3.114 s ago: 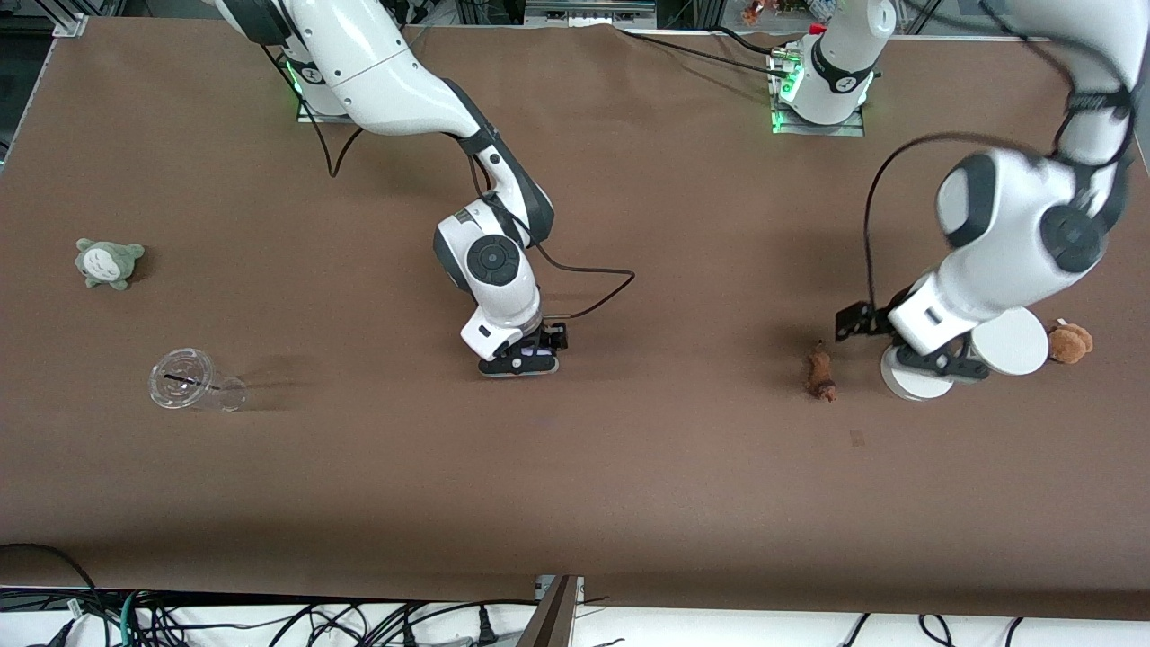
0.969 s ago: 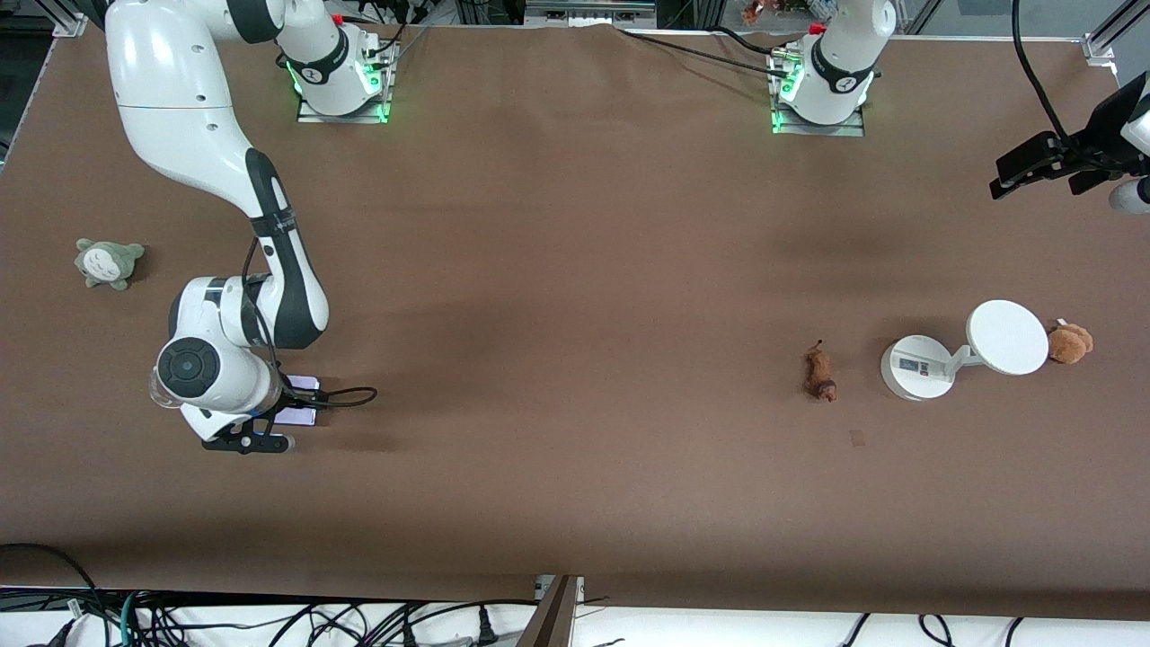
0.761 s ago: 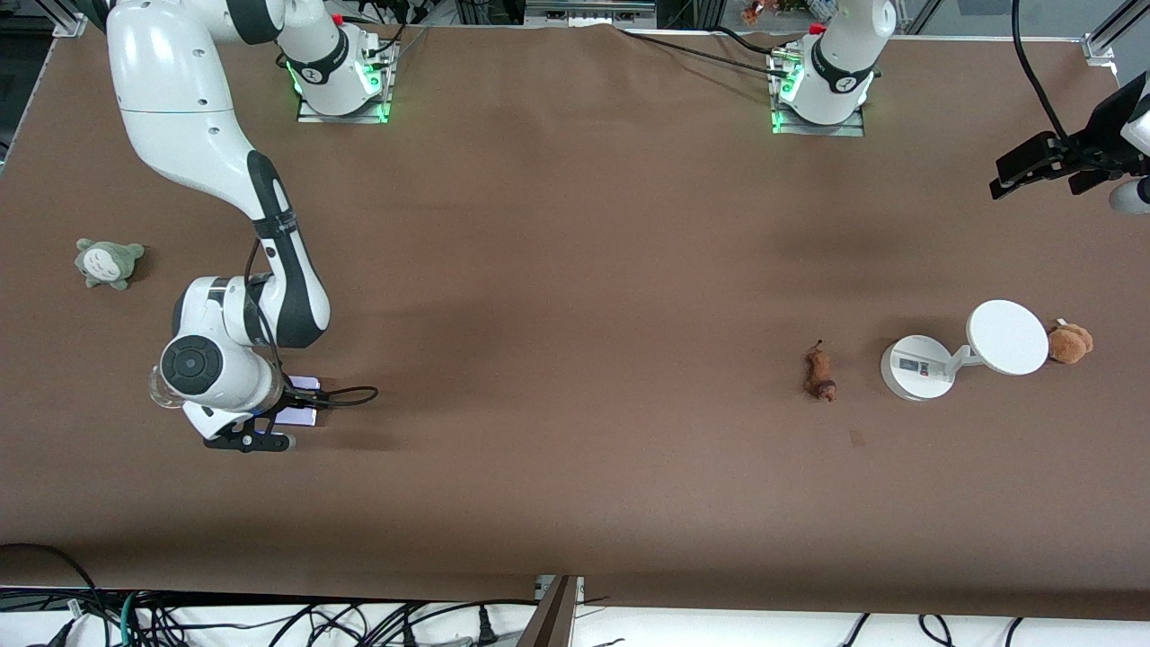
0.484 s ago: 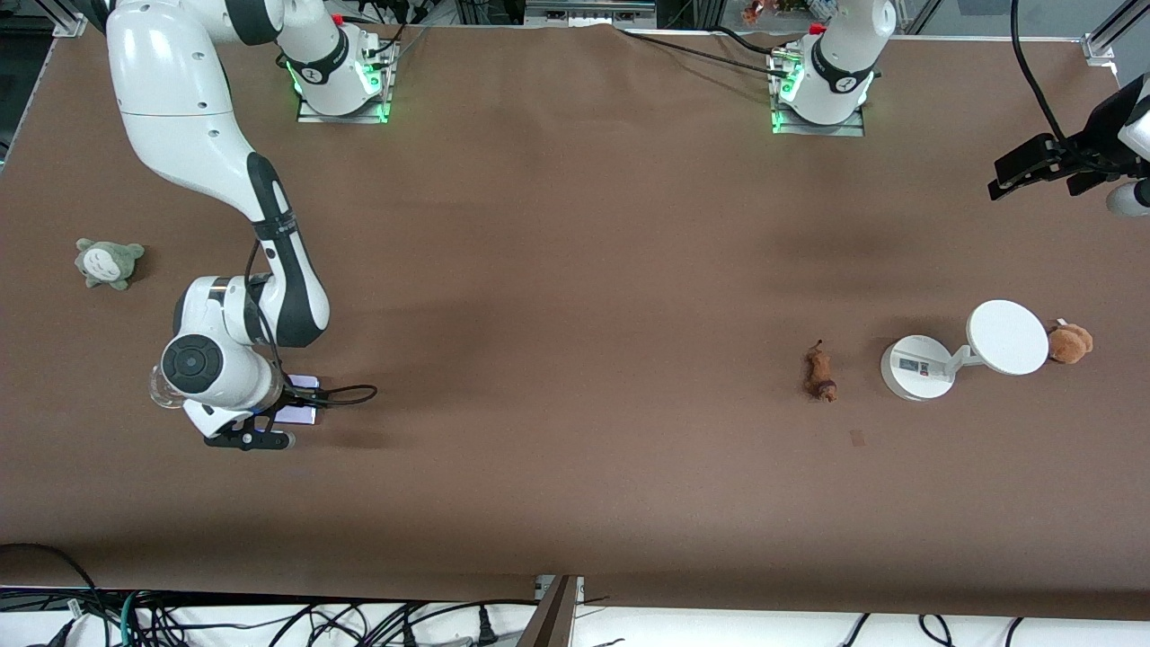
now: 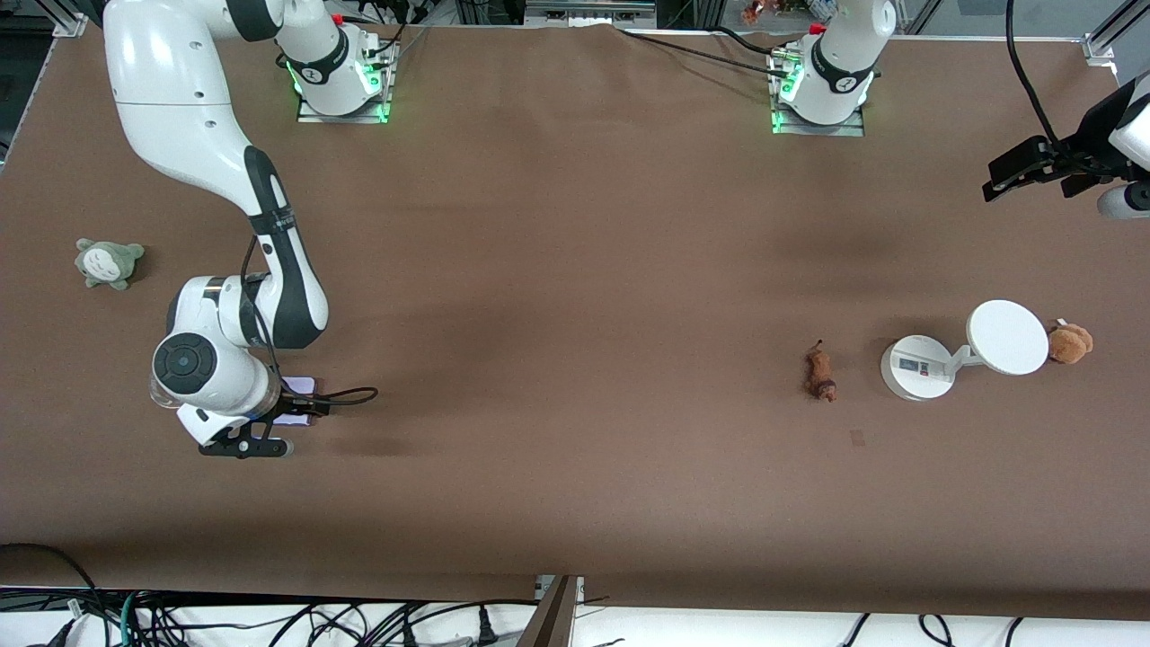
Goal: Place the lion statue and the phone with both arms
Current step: 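Lower the phone box beside the glass cup and open the right gripper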
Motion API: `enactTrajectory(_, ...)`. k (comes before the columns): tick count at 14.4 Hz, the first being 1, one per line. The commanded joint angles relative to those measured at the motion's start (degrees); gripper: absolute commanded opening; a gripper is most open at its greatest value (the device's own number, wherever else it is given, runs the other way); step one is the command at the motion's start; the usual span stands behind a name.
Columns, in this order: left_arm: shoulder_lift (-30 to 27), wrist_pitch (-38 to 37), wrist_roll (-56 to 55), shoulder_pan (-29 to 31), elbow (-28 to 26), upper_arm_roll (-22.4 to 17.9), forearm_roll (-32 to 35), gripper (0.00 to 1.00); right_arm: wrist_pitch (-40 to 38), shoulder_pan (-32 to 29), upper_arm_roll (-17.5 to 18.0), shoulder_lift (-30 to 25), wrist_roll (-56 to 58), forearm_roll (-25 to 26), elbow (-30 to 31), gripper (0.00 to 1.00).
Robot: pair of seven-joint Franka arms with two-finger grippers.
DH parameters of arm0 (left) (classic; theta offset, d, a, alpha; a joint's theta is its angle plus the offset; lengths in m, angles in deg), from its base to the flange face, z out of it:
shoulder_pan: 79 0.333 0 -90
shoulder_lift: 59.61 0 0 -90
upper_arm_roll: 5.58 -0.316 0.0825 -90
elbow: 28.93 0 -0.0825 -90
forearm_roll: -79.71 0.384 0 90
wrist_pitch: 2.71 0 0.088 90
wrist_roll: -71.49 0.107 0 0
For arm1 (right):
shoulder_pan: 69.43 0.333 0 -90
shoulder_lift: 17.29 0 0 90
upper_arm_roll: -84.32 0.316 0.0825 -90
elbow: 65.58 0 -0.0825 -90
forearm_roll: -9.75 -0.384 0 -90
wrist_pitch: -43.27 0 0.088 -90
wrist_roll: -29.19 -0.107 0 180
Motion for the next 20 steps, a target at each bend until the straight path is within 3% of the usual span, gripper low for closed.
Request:
enactTrajectory(1,0.7,-0.3,-1.0,-1.0,0.9,0.3,1.2,1.0,-10.8,-0.3,0.5,-3.0,1.4,0.2,-4.9,1.0)
enactTrajectory(11,2.7,2.1,-0.8,0.2,3.1,-0.4,3.9,1.0,-40.9,0.4,0.5,-22.3,3.8,-0.1,-10.0,1.0)
enactTrajectory(13,2.6,2.5,-0.9,0.1,3.2,0.0,3.8,1.0,-42.6,0.4,2.8,-26.3,3.4,0.3,-9.3,1.0)
enactTrajectory(16,2.6,2.6,-0.9,0.1,3.2,0.4,4.0,1.0,-43.3,-0.3,3.7,-33.9,3.4,0.8,-2.1,1.0)
enactTrajectory(20,2.6,2.6,-0.9,0.1,3.2,0.4,4.0,1.0,-45.4,-7.8,7.9,-39.9,3.9,0.8,0.4,1.0)
